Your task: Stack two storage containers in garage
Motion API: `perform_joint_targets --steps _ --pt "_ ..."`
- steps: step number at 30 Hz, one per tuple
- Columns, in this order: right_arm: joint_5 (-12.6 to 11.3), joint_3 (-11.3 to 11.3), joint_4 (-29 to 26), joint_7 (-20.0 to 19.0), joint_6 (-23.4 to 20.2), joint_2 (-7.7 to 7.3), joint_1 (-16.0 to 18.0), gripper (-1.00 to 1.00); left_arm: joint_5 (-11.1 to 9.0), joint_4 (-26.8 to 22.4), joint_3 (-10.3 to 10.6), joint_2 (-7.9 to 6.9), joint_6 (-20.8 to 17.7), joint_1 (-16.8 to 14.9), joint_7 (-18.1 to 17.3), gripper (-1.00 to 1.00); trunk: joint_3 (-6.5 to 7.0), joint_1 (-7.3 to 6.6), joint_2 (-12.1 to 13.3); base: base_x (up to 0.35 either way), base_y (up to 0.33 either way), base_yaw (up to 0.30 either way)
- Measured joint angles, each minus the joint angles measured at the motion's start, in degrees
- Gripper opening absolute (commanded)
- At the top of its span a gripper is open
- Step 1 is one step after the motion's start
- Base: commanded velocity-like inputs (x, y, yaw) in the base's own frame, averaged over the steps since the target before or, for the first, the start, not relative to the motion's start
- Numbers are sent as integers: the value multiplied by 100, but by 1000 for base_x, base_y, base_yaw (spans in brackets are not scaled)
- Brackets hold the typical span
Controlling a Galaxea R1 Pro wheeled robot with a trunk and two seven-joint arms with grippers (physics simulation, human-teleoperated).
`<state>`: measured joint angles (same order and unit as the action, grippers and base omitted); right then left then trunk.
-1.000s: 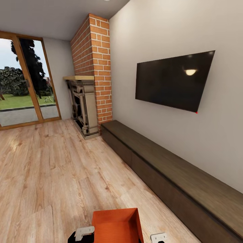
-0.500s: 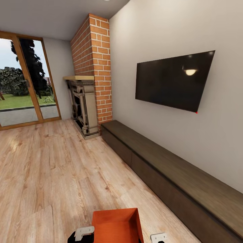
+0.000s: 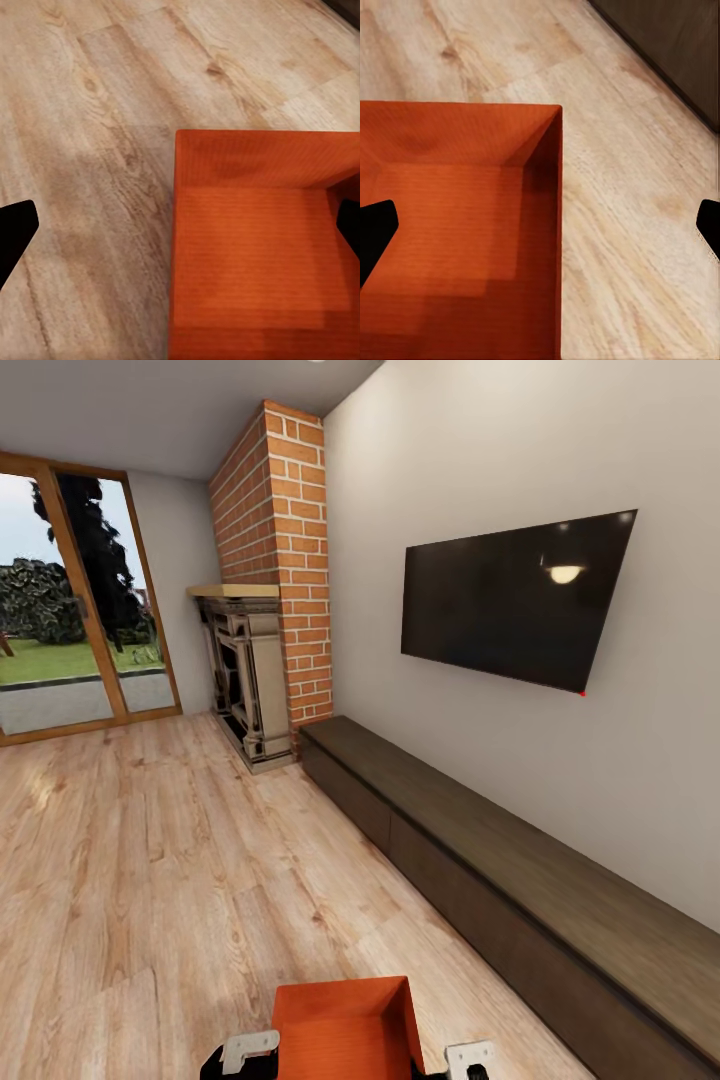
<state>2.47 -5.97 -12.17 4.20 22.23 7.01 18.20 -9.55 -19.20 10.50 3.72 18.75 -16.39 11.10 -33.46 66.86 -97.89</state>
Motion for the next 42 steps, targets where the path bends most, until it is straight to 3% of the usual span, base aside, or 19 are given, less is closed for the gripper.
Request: perform_joint_targets --steps 12,17,42 --pt "-34 28 16 98 -59 3 566 100 0 0 7 0 1 0 0 100 0 0 0 0 0 0" --pt "-42 38 58 97 -13 3 594 100 0 0 -2 0 -3 0 0 100 -53 65 -119 0 0 0" --pt "-41 29 149 94 33 20 527 100 0 0 -3 -5 1 0 0 100 -54 66 -120 0 0 0"
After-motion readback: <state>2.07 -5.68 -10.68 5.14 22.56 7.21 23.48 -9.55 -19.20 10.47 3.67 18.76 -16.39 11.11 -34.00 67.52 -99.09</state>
